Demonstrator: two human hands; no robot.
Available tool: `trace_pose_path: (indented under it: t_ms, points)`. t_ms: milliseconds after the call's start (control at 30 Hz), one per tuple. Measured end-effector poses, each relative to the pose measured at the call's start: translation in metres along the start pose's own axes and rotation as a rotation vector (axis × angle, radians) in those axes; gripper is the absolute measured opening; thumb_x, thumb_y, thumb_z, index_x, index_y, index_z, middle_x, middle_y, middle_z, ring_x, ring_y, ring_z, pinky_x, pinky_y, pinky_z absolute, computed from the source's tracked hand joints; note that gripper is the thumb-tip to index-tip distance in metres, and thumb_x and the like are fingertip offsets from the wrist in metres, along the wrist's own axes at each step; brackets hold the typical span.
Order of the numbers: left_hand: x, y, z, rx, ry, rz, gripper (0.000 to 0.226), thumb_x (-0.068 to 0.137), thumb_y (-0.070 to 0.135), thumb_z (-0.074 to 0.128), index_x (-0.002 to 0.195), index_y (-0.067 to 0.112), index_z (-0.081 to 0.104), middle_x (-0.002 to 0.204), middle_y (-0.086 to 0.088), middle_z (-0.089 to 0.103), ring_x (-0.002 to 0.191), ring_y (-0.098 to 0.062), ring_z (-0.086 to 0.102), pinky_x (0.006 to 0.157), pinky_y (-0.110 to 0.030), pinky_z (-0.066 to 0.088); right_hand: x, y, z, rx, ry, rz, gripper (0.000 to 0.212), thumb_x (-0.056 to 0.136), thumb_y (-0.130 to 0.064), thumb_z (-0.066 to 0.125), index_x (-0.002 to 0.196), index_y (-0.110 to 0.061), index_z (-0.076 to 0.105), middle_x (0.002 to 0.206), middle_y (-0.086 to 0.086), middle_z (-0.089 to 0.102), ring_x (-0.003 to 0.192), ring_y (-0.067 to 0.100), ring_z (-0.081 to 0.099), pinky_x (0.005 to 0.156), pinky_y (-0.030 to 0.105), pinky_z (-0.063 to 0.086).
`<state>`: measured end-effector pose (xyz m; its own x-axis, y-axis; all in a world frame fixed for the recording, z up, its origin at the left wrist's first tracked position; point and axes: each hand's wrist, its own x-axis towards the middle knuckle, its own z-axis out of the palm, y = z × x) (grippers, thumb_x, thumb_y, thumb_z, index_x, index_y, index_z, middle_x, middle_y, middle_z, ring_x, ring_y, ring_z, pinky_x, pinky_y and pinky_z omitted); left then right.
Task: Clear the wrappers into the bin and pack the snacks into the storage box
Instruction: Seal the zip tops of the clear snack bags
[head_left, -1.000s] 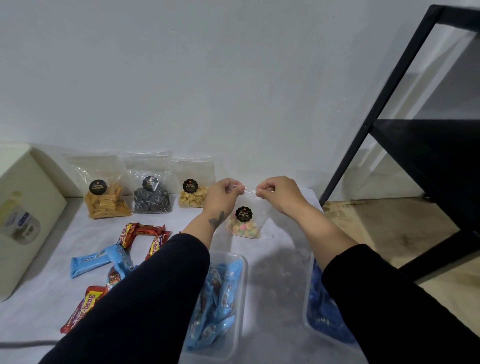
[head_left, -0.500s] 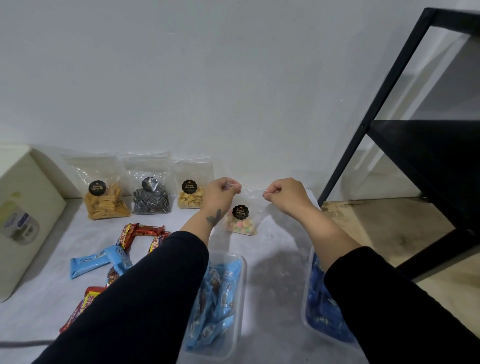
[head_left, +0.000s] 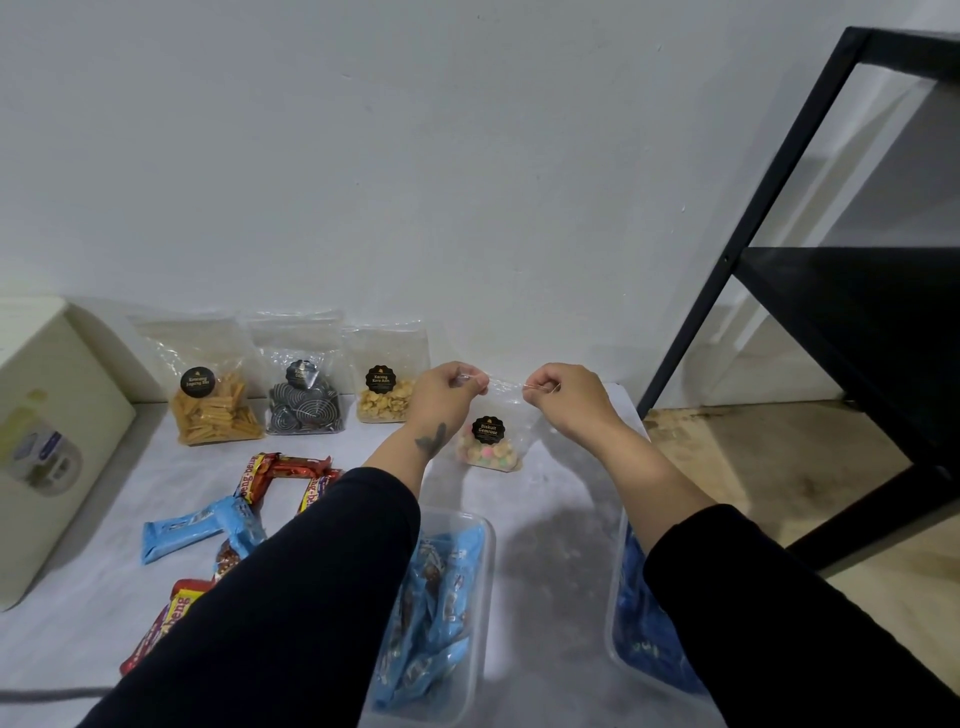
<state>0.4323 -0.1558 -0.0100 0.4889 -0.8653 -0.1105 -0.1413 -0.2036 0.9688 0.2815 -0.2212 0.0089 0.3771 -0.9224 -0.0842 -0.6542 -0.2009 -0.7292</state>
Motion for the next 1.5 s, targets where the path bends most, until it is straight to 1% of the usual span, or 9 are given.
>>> trace_pose_path:
  t_ms: [200,300,400,667,900,1100,1200,1333,1500]
  points:
    - [0.0,0.0,0.0,-0.001,-0.006,0.01,0.01,0.09,0.018,0.062,0.08,0.02,0.063,0.076,0.005,0.065,0.08,-0.01,0.058,0.08,-0.027,0.042,-0.002,-0.002,0.001,0.067,0.001,-0.03,0.006,0.083,-0.024,0.067,0.086,-0.021,0.072,0.083,-0.008,0.065,0.083,0.01,0.058,0.079,0.032,0.05]
    - [0.001,-0.001,0.001,-0.006,-0.014,0.011,0.011,0.09,0.018,0.062,0.079,0.02,0.063,0.075,0.005,0.065,0.078,-0.01,0.057,0.079,-0.027,0.041,-0.001,-0.003,0.002,0.057,0.002,-0.021,0.004,0.082,-0.022,0.068,0.08,-0.024,0.07,0.079,-0.008,0.064,0.079,0.012,0.057,0.077,0.033,0.049]
    - [0.001,-0.002,0.002,-0.012,-0.027,0.007,0.016,0.09,0.018,0.062,0.075,0.023,0.061,0.075,0.004,0.065,0.078,-0.009,0.056,0.079,-0.026,0.04,0.0,-0.002,0.003,0.018,0.012,-0.007,0.014,0.081,-0.023,0.067,0.069,-0.031,0.065,0.073,-0.011,0.06,0.08,0.014,0.057,0.085,0.039,0.049]
    - [0.002,0.0,0.001,-0.01,-0.033,0.015,0.009,0.09,0.018,0.062,0.081,0.017,0.063,0.074,0.005,0.064,0.073,-0.005,0.056,0.077,-0.025,0.04,-0.004,-0.008,0.006,0.057,0.02,-0.055,0.014,0.079,-0.029,0.066,0.067,-0.036,0.063,0.079,-0.017,0.065,0.092,0.012,0.061,0.093,0.046,0.047]
    - [0.0,-0.001,0.002,-0.004,-0.019,0.019,0.017,0.089,0.016,0.063,0.074,0.023,0.062,0.073,0.004,0.065,0.079,-0.012,0.057,0.083,-0.028,0.044,-0.002,-0.011,0.006,-0.016,0.017,-0.02,0.011,0.082,-0.029,0.064,0.071,-0.032,0.063,0.078,-0.016,0.062,0.089,0.011,0.057,0.096,0.043,0.044]
    - [0.0,0.001,0.003,0.001,-0.017,0.032,0.018,0.089,0.016,0.063,0.073,0.025,0.062,0.074,0.004,0.066,0.08,-0.014,0.058,0.083,-0.03,0.045,-0.002,-0.013,0.012,0.076,-0.004,-0.038,0.017,0.079,-0.03,0.066,0.065,-0.037,0.06,0.08,-0.016,0.065,0.094,0.016,0.062,0.095,0.047,0.047]
    - [0.0,0.001,0.003,0.016,-0.014,0.04,0.018,0.089,0.017,0.063,0.073,0.026,0.062,0.074,0.004,0.066,0.081,-0.015,0.058,0.085,-0.032,0.046,0.0,-0.012,0.013,0.098,0.011,-0.042,0.007,0.08,-0.029,0.067,0.073,-0.03,0.067,0.082,-0.011,0.067,0.089,0.014,0.062,0.088,0.038,0.05]
    - [0.0,0.0,0.005,0.047,-0.009,0.06,0.017,0.09,0.018,0.062,0.075,0.026,0.062,0.074,0.005,0.066,0.066,-0.008,0.051,0.072,-0.027,0.044,0.002,-0.012,0.011,0.147,0.018,-0.031,0.003,0.08,-0.02,0.069,0.08,-0.019,0.071,0.075,-0.011,0.064,0.077,0.008,0.058,0.064,0.017,0.043]
    - [0.001,-0.001,0.003,0.045,-0.005,0.085,0.013,0.09,0.017,0.062,0.079,0.023,0.063,0.073,0.006,0.065,0.061,-0.005,0.048,0.064,-0.022,0.039,0.002,-0.012,0.012,0.193,-0.008,-0.053,0.011,0.083,-0.021,0.068,0.088,-0.013,0.073,0.078,-0.01,0.064,0.072,-0.002,0.055,0.06,0.01,0.038]
